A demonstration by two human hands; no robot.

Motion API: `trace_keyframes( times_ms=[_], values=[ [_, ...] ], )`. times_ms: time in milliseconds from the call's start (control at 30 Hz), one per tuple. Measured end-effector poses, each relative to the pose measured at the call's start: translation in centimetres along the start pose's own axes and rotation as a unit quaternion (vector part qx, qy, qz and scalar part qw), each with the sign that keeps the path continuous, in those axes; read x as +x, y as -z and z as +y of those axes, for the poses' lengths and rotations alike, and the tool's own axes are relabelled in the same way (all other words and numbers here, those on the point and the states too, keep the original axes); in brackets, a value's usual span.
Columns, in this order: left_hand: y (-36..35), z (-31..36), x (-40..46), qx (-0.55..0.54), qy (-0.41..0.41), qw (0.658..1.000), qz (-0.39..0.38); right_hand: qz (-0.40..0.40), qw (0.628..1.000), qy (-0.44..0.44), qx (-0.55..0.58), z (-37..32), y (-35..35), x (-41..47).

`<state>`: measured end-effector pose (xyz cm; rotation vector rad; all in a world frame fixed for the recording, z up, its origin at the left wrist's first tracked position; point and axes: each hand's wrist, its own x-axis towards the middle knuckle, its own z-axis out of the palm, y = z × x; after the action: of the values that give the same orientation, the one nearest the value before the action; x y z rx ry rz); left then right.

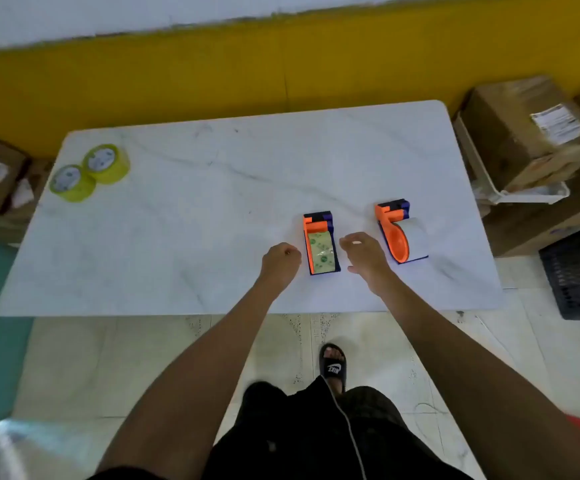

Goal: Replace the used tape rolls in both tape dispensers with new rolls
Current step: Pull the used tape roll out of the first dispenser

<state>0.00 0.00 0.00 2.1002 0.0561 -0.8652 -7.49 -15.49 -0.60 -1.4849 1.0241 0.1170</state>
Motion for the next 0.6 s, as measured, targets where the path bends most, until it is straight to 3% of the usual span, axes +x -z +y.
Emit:
trace_keyframes(
  times_ms=[200, 367, 600],
  values=[
    [-1.4, 1.3, -0.1, -0.028, 0.008, 1.0, 0.011, -0.005, 1.0, 0.013, -0.016, -0.4, -0.6, 1.3],
    [-2.5, 1.8, 0.8, -0.098, 0.066, 0.993, -0.031, -0.022, 0.999, -0.039, 0.014, -0.4, -0.9, 1.5],
    [-1.6, 3.5, 1.8, -0.184, 0.108, 0.975, -0.062, -0.034, 0.997, -0.049, 0.045, -1.2, -1.0, 1.5]
  ],
)
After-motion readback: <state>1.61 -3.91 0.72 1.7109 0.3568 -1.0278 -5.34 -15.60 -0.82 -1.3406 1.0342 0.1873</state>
